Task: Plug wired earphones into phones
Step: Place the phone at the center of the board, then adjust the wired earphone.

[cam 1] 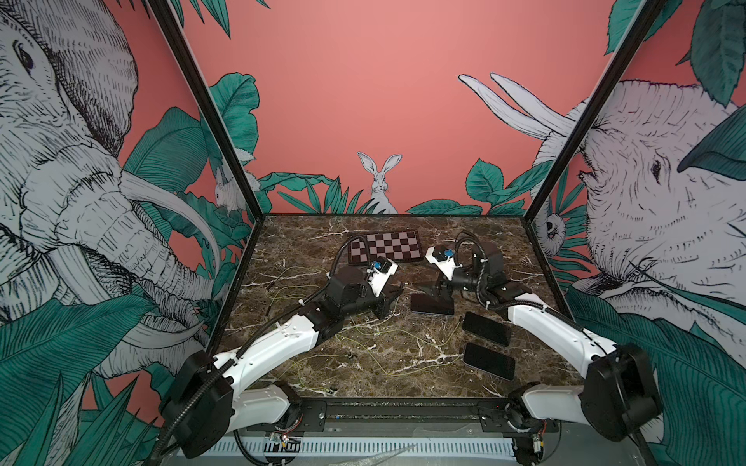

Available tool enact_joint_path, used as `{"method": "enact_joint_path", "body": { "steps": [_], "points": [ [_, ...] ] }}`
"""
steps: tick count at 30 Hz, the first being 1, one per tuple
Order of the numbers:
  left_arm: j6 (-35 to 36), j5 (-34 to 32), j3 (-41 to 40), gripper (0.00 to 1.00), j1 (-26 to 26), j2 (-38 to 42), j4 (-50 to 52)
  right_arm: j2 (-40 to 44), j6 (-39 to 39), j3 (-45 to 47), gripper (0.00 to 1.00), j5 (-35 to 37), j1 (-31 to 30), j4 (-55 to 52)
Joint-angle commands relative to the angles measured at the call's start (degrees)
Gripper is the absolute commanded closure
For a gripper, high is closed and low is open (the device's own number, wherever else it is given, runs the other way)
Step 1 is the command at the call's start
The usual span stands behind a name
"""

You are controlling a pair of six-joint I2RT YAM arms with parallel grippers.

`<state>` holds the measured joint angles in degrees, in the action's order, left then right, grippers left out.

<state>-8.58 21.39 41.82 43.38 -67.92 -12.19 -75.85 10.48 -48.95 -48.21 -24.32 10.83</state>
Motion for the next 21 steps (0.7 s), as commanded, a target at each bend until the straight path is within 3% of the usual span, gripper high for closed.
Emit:
{"method": "enact_joint_path", "body": {
  "steps": [1, 4, 6, 15, 21],
  "points": [
    [3.4, 3.1, -1.6, 1.00, -0.1, 2.9, -5.5, -1.6, -16.2, 0.8, 0.34, -12.3, 0.1, 17.9],
    [4.9, 3.7, -2.5, 1.00, -0.1, 3.8, -6.6, -3.5, -21.4, 0.9, 0.51, -14.1, 0.1, 24.0],
    [5.7, 2.6, -2.7, 1.00, -0.1, 4.1, -5.9, -4.2, -22.7, 0.4, 0.57, -15.5, 0.1, 25.3],
    [6.9, -3.8, -3.3, 1.00, -0.1, 5.4, -5.0, -2.5, -22.0, 1.1, 0.56, -17.9, 0.0, 23.4],
    [6.1, -2.2, -2.9, 1.00, -0.1, 4.9, -6.3, -1.8, -20.4, 1.1, 0.57, -19.4, -0.3, 19.5]
  ]
}}
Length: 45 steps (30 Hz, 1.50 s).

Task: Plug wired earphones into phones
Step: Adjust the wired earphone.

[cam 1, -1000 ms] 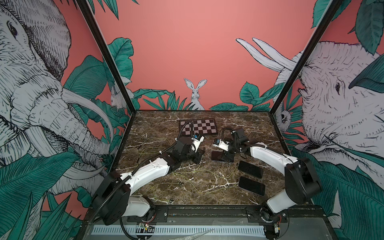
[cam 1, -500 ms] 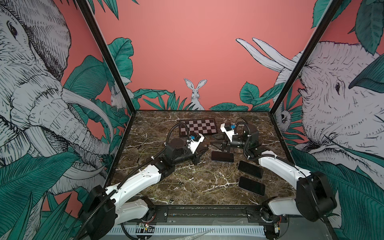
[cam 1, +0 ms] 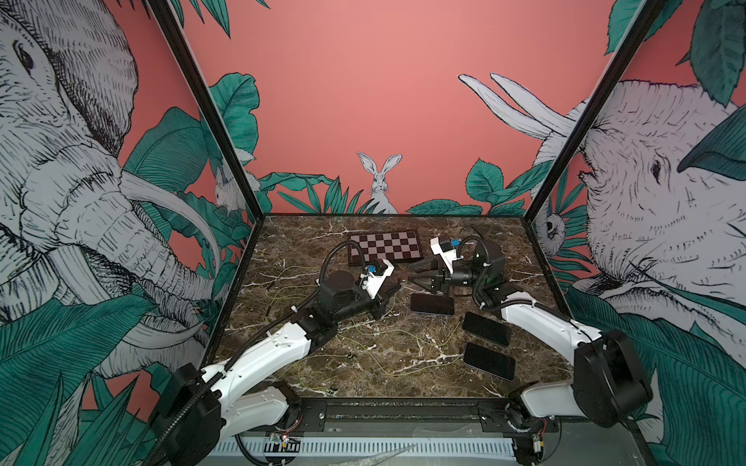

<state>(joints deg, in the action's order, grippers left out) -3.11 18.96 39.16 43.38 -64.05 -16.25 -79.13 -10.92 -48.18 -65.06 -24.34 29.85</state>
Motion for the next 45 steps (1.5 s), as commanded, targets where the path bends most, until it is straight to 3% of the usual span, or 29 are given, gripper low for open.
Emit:
{"method": "enact_joint_path", "body": {
  "steps": [1, 18, 30, 37, 41, 45],
  "points": [
    [0.7, 0.4, -0.2, 1.00, -0.1, 0.9, -2.3, 1.4, 1.1, 0.1, 0.58, -2.7, -0.3, 0.3],
    [-0.8, 1.2, 0.1, 1.00, -0.1, 0.2, -3.3, -1.8, 3.0, -3.1, 0.72, -4.0, -2.0, -4.7],
    [-1.5, 1.5, 0.4, 1.00, 0.0, -0.2, -3.1, -2.0, 4.2, -3.8, 1.00, -4.7, -2.4, -6.4],
    [-1.9, 2.0, 0.7, 1.00, 0.0, 0.2, -2.2, -0.7, 6.9, -3.7, 1.00, -4.8, -2.3, -9.4],
    [-3.5, 2.9, 0.4, 0.64, -0.1, 0.8, -2.8, 0.4, 11.0, -3.4, 1.00, -4.1, -2.3, -13.5],
    [-4.2, 4.2, -0.9, 0.63, -0.1, 1.3, -5.9, 1.1, 12.8, -3.3, 1.00, -4.5, -2.4, -15.8]
  ]
}}
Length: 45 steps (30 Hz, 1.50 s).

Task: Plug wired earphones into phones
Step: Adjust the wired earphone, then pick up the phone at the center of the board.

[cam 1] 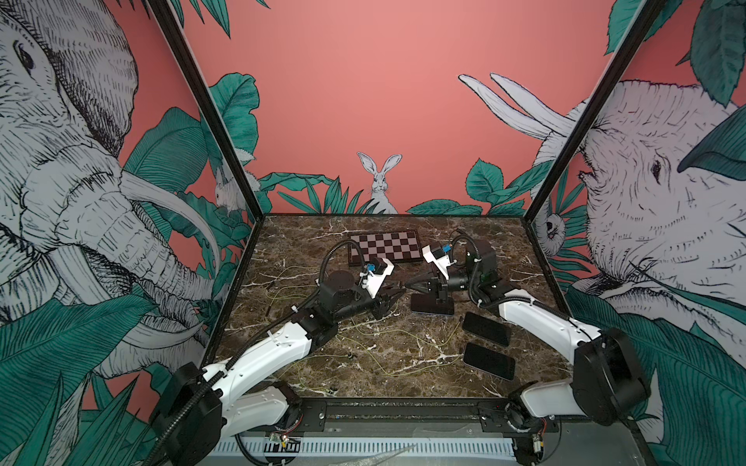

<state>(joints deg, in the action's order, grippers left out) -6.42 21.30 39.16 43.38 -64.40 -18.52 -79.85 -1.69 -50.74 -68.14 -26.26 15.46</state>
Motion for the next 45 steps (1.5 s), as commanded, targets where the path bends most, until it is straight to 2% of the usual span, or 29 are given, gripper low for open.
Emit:
{"method": "enact_joint_path", "body": {
  "steps": [1, 4, 7, 18, 23, 26, 27, 28, 29, 31, 32, 35, 39, 42, 45],
  "points": [
    [-1.0, 2.4, -1.0, 0.64, -0.1, 1.6, -4.2, 2.0, 3.7, -0.6, 1.00, -1.8, -0.4, -1.3],
    [-1.3, 4.6, -1.2, 0.70, -0.3, 1.0, -5.4, 2.7, 4.0, -0.3, 1.00, -2.0, -0.4, -1.3],
    [-2.5, 6.9, -1.7, 0.85, -0.8, 0.5, -7.9, 3.2, 4.1, -0.1, 1.00, -2.1, -0.3, -1.2],
    [-4.7, 10.4, -2.6, 0.85, -1.3, 0.0, -10.5, 3.6, 3.9, 0.4, 1.00, -2.3, -0.1, -0.6],
    [-5.0, 10.4, -2.6, 0.95, -1.3, -0.2, -10.8, 3.4, 3.6, 0.4, 1.00, -1.6, 0.0, -0.4],
    [-4.9, 10.2, -2.7, 1.00, -1.3, 0.0, -10.4, 3.5, 5.4, 0.1, 1.00, 1.1, 0.1, -2.7],
    [-4.8, 10.0, -2.8, 1.00, -1.3, 0.0, -10.1, 3.6, 6.7, -0.3, 0.94, 2.3, 0.1, -4.5],
    [-4.7, 9.5, -2.7, 1.00, -1.3, 0.0, -9.6, 3.7, 8.7, -0.8, 0.75, 4.3, 0.1, -7.4],
    [-4.7, 8.6, -2.6, 1.00, -1.3, 0.0, -8.7, 4.0, 11.3, -1.5, 0.63, 6.9, 0.1, -10.7],
    [-4.0, 6.1, -2.4, 1.00, -1.3, 0.0, -6.7, 4.6, 17.6, -2.9, 0.45, 12.3, 0.1, -18.3],
    [-3.9, 3.7, -2.2, 1.00, -1.4, -0.2, -4.8, 4.8, 21.3, -3.8, 0.42, 16.1, 0.1, -22.8],
    [-4.3, -0.9, -1.7, 1.00, -2.7, -1.6, -0.6, 3.9, 32.4, -6.3, 0.40, 28.6, 0.1, -35.2],
    [-9.4, -0.1, -2.3, 1.00, -7.2, -5.2, -1.3, -3.7, 46.3, -12.8, 0.36, 40.4, 0.1, -54.1],
    [-12.6, 1.7, -2.0, 1.00, -9.7, -8.2, -0.8, -10.1, 51.2, -16.8, 0.30, 45.4, -0.3, -62.7],
    [-16.1, 3.3, -2.7, 1.00, -11.9, -10.3, -2.2, -14.3, 52.5, -17.4, 0.20, 48.6, -1.6, -63.0]
  ]
}}
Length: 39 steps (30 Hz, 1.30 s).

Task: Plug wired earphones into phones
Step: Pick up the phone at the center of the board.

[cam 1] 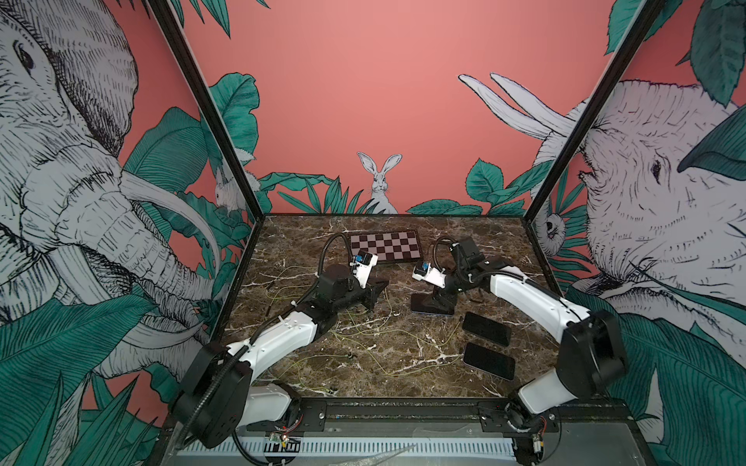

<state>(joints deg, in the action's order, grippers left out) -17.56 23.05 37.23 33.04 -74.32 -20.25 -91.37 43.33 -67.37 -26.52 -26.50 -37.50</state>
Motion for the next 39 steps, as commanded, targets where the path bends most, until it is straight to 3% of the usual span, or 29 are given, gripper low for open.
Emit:
{"method": "enact_joint_path", "body": {
  "steps": [1, 9, 14, 25, 39],
  "points": [
    [-5.6, 1.8, -1.0, 1.00, -2.1, -0.7, -0.7, -3.7, 7.3, -0.5, 0.18, 8.1, -1.8, -9.2],
    [-5.8, 1.6, -1.2, 1.00, -3.4, -0.7, 1.1, -12.4, 4.7, -4.2, 0.12, 16.2, -2.8, -7.7],
    [-5.2, 1.6, -1.6, 1.00, -3.4, 0.1, 1.5, -13.5, 5.5, -3.6, 0.09, 19.7, -2.7, -5.8],
    [-5.4, 1.9, -1.5, 1.00, -3.5, -0.7, 1.0, -15.8, 9.9, -2.6, 0.05, 15.3, -0.2, -6.0],
    [-4.8, 2.1, -1.0, 1.00, -3.4, -0.9, 2.6, -19.5, 12.9, -3.8, 0.07, 17.5, 2.7, -6.9]
  ]
}}
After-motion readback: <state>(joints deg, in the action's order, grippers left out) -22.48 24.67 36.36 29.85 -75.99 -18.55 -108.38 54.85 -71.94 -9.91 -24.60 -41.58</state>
